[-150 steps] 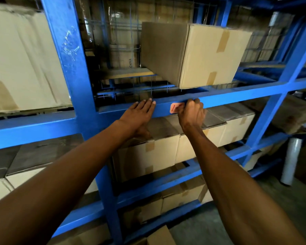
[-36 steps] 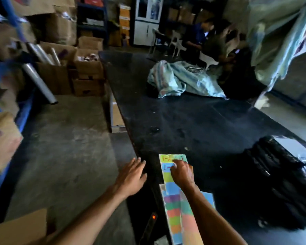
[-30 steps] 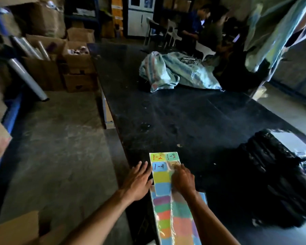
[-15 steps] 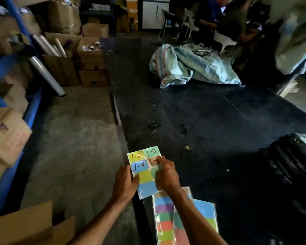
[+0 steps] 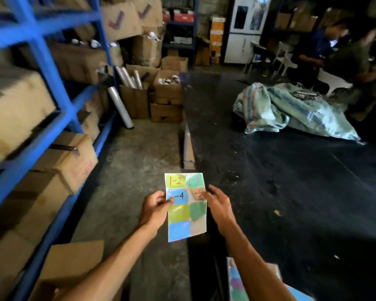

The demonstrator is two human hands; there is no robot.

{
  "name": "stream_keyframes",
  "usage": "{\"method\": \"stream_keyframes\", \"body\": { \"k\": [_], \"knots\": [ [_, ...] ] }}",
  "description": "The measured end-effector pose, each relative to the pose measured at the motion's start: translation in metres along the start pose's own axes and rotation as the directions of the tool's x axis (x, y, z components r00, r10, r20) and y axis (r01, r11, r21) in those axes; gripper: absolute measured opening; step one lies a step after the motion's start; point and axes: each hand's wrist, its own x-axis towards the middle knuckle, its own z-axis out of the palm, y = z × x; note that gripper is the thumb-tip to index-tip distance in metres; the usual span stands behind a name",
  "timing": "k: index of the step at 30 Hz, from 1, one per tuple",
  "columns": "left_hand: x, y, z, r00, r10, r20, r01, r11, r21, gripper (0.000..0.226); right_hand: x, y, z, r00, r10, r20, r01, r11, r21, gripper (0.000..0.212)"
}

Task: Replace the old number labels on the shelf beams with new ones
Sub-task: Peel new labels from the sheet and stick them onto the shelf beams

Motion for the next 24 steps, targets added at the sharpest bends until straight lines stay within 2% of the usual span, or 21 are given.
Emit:
{"method": "stream_keyframes", "body": {
  "k": [3,6,8,11,13,17,21,24],
  "knots": [
    [-0.006,0.025,-0.076,0.990,0.063,-0.128,-0.074,0.994,-0.082,0.007,-0.003,-0.043,0.056,0.979,-0.101,0.175,0.099,0.995,0.022,0.039],
    [-0.019,0.045,-0.132,0.981,0.080,-0.177,-0.109,0.980,-0.164,0.008,-0.017,-0.076,0.110,0.932,-0.207,0.298,0.203,0.978,0.044,0.035],
    [-0.040,0.055,-0.184,0.968,0.072,-0.239,-0.133,0.959,-0.249,0.008,-0.041,-0.093,0.165,0.886,-0.249,0.391,0.237,0.968,0.078,0.033],
    [-0.075,0.068,-0.250,0.946,0.091,-0.312,-0.185,0.940,-0.286,0.023,-0.088,-0.112,0.240,0.791,-0.351,0.501,0.311,0.936,0.164,0.021],
    [-0.104,0.076,-0.296,0.900,0.125,-0.418,-0.246,0.936,-0.251,0.026,-0.123,-0.119,0.288,0.730,-0.403,0.552,0.333,0.915,0.228,0.018],
    [-0.162,0.076,-0.380,0.767,0.162,-0.621,-0.322,0.934,-0.154,0.040,-0.195,-0.130,0.364,0.630,-0.431,0.647,0.299,0.902,0.310,0.026],
    [-0.209,0.069,-0.436,0.679,0.187,-0.710,-0.347,0.934,-0.086,0.055,-0.253,-0.136,0.412,0.556,-0.431,0.711,0.244,0.902,0.356,0.020],
    [-0.247,0.070,-0.473,0.639,0.194,-0.745,-0.372,0.925,-0.078,0.055,-0.298,-0.141,0.442,0.474,-0.440,0.763,0.241,0.898,0.368,0.020]
  ]
}}
